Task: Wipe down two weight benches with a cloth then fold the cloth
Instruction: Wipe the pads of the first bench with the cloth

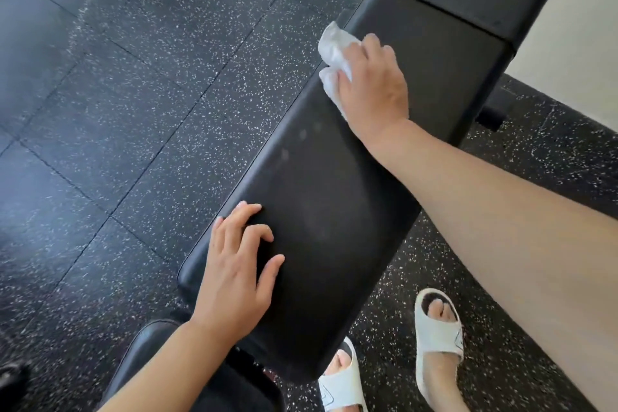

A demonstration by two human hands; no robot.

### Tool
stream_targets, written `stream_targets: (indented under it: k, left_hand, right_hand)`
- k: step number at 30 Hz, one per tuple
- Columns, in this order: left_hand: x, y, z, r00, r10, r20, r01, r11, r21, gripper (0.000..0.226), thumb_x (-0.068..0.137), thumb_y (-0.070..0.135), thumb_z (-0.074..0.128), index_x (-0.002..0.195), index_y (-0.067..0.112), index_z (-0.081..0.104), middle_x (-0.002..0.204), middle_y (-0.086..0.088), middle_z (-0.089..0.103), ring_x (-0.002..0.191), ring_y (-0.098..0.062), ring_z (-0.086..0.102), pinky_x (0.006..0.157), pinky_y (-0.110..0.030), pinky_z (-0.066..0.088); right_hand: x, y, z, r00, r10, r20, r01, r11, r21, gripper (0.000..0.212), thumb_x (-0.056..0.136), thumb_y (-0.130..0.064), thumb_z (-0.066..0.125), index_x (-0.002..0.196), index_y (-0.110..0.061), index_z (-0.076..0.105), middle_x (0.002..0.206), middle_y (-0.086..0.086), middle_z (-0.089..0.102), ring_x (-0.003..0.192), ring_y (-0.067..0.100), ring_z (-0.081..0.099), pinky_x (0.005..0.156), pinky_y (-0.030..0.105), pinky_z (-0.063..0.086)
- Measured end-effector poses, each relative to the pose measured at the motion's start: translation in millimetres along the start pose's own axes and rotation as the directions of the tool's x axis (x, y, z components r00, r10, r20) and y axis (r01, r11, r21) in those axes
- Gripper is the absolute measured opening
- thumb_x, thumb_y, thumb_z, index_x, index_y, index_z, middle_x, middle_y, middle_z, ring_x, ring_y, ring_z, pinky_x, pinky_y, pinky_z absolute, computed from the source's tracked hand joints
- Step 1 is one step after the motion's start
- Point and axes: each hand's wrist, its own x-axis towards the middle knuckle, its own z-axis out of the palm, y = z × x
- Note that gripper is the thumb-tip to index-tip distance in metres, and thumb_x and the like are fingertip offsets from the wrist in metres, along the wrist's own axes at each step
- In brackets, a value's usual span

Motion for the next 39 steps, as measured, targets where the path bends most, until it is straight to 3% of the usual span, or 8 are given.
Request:
stream_targets:
  k: [2, 6, 9, 11, 17, 25, 32, 39]
  left_hand:
    - [0, 1, -2, 1.000, -0.007, 0.003, 0.007, 1.000, 0.005, 0.023, 0.097, 0.039, 0.056, 0.111, 0.022, 0.056, 0.158, 0.001, 0.040, 0.152, -0.026, 0.033, 0.119, -0.062, 0.033]
    - [4, 2, -7, 0.999, -0.026, 0.037, 0.025, 0.999, 0.021, 0.024, 0.096, 0.041, 0.060, 0.111, 0.023, 0.056, 0.156, 0.001, 0.041, 0.150, -0.027, 0.037, 0.119, -0.058, 0.036]
    - [7, 3, -12, 0.999, -0.018, 0.052, 0.016, 0.999, 0.031, 0.029, 0.094, 0.046, 0.061, 0.116, 0.027, 0.058, 0.154, 0.006, 0.042, 0.147, -0.022, 0.039, 0.120, -0.048, 0.035]
    - [14, 6, -14, 0.998, 0.007, 0.063, -0.010, 0.998, 0.056, 0.037, 0.094, 0.049, 0.062, 0.124, 0.027, 0.060, 0.154, 0.009, 0.042, 0.146, -0.020, 0.038, 0.121, -0.042, 0.033]
    - [84, 40, -1, 0.983, 0.160, 0.087, -0.170, 0.978, 0.121, 0.045, 0.096, 0.042, 0.067, 0.135, 0.022, 0.062, 0.157, 0.003, 0.045, 0.151, -0.027, 0.038, 0.122, -0.055, 0.034]
    - [225, 136, 38, 0.931, 0.355, 0.085, -0.364, 0.915, 0.171, 0.046, 0.097, 0.028, 0.065, 0.140, 0.012, 0.061, 0.155, -0.008, 0.050, 0.146, -0.034, 0.041, 0.122, -0.053, 0.033]
    - [283, 195, 84, 0.911, 0.410, 0.040, -0.407, 0.879, 0.247, 0.046, 0.099, 0.018, 0.061, 0.144, 0.009, 0.059, 0.155, -0.013, 0.049, 0.145, -0.038, 0.043, 0.118, -0.058, 0.033]
    - [281, 192, 98, 0.920, 0.390, -0.044, -0.373, 0.904, 0.208, 0.050, 0.096, 0.019, 0.049, 0.146, 0.021, 0.055, 0.158, 0.001, 0.045, 0.143, -0.026, 0.042, 0.122, -0.045, 0.032]
  right_hand:
    - [-20, -41, 7, 0.995, -0.006, 0.104, 0.003, 0.999, 0.034, 0.039, 0.096, -0.041, 0.052, 0.113, -0.009, 0.066, 0.115, 0.013, 0.063, 0.099, 0.034, 0.058, 0.083, 0.045, 0.051]
    - [-84, -89, 6, 0.919, -0.372, 0.130, 0.329, 0.906, 0.265, 0.025, 0.091, -0.032, 0.061, 0.091, -0.009, 0.071, 0.094, 0.012, 0.067, 0.080, 0.033, 0.062, 0.062, 0.046, 0.052]
    - [-76, -59, 1, 0.819, -0.558, 0.129, 0.498, 0.805, 0.322, 0.035, 0.097, -0.035, 0.051, 0.095, -0.007, 0.071, 0.094, 0.014, 0.066, 0.079, 0.033, 0.059, 0.064, 0.046, 0.052]
    - [-53, -20, 2, 0.817, -0.563, 0.122, 0.525, 0.815, 0.244, 0.032, 0.097, -0.034, 0.054, 0.098, -0.006, 0.071, 0.096, 0.015, 0.065, 0.081, 0.034, 0.058, 0.069, 0.048, 0.052]
    - [31, 100, -2, 0.975, -0.194, 0.110, 0.185, 0.979, 0.085, 0.040, 0.100, -0.036, 0.048, 0.121, -0.006, 0.064, 0.118, 0.017, 0.060, 0.103, 0.037, 0.055, 0.081, 0.048, 0.050]
    - [-25, 147, -26, 0.982, 0.189, -0.005, -0.185, 0.966, 0.179, 0.044, 0.098, -0.042, 0.045, 0.111, -0.006, 0.067, 0.108, 0.014, 0.061, 0.094, 0.035, 0.053, 0.079, 0.045, 0.046]
    - [-127, 124, -22, 0.809, 0.587, 0.025, -0.458, 0.605, 0.651, 0.020, 0.099, -0.023, 0.063, 0.112, -0.009, 0.059, 0.107, 0.002, 0.050, 0.093, 0.024, 0.054, 0.079, 0.042, 0.050]
    - [-131, 116, -13, 0.664, 0.734, 0.139, -0.490, 0.288, 0.823, 0.019, 0.101, -0.019, 0.062, 0.118, -0.018, 0.053, 0.111, -0.004, 0.050, 0.097, 0.018, 0.059, 0.080, 0.043, 0.053]
